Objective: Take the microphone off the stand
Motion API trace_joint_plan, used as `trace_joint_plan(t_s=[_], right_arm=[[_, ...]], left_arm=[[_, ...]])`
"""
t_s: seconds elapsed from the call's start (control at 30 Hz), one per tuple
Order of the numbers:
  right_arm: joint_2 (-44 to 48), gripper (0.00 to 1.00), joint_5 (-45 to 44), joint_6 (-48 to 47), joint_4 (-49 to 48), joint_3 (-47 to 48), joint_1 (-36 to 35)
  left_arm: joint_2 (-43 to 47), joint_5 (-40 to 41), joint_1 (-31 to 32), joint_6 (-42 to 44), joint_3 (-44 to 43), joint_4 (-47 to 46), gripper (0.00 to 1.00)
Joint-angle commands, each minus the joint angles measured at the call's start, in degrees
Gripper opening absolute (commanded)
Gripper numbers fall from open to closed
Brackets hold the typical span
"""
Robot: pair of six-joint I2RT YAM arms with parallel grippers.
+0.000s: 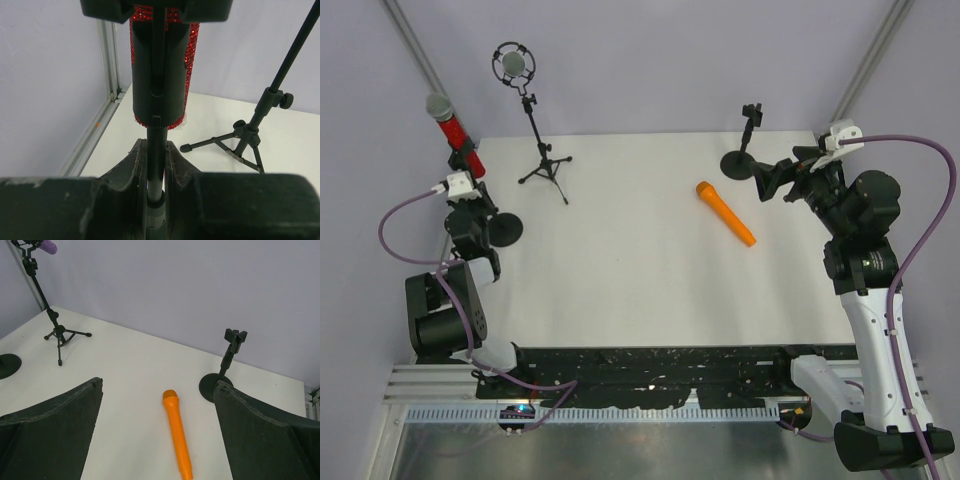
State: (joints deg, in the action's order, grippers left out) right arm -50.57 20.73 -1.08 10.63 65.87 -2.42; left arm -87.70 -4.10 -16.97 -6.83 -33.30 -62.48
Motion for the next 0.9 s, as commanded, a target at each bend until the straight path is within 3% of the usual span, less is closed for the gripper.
trace_joint_plan(t_s=[0.0, 0.43, 0.67, 0.87], right_arm=[[1.1, 0.96, 0.6, 0.9, -2.1, 0.2, -0.1], [0.6, 0.96, 1.2, 1.0, -2.1, 0.6, 0.0], [0.9, 0.96, 3.0, 1.0, -2.5, 0.3, -0.1], [0.8, 0.96, 5.8, 1.0, -3.2, -0.1, -0.2]], left_arm=[[0.7, -2.3, -0.3, 1.2, 0.8, -7.0, 0.0], [4.7, -12.9, -0.8, 2.2, 5.7, -11.4, 0.0], [8.8, -25.2, -1.7, -2.7, 7.0, -11.5, 0.0], [12.4, -40.9, -1.7, -9.1, 7.7, -11.5, 0.0]])
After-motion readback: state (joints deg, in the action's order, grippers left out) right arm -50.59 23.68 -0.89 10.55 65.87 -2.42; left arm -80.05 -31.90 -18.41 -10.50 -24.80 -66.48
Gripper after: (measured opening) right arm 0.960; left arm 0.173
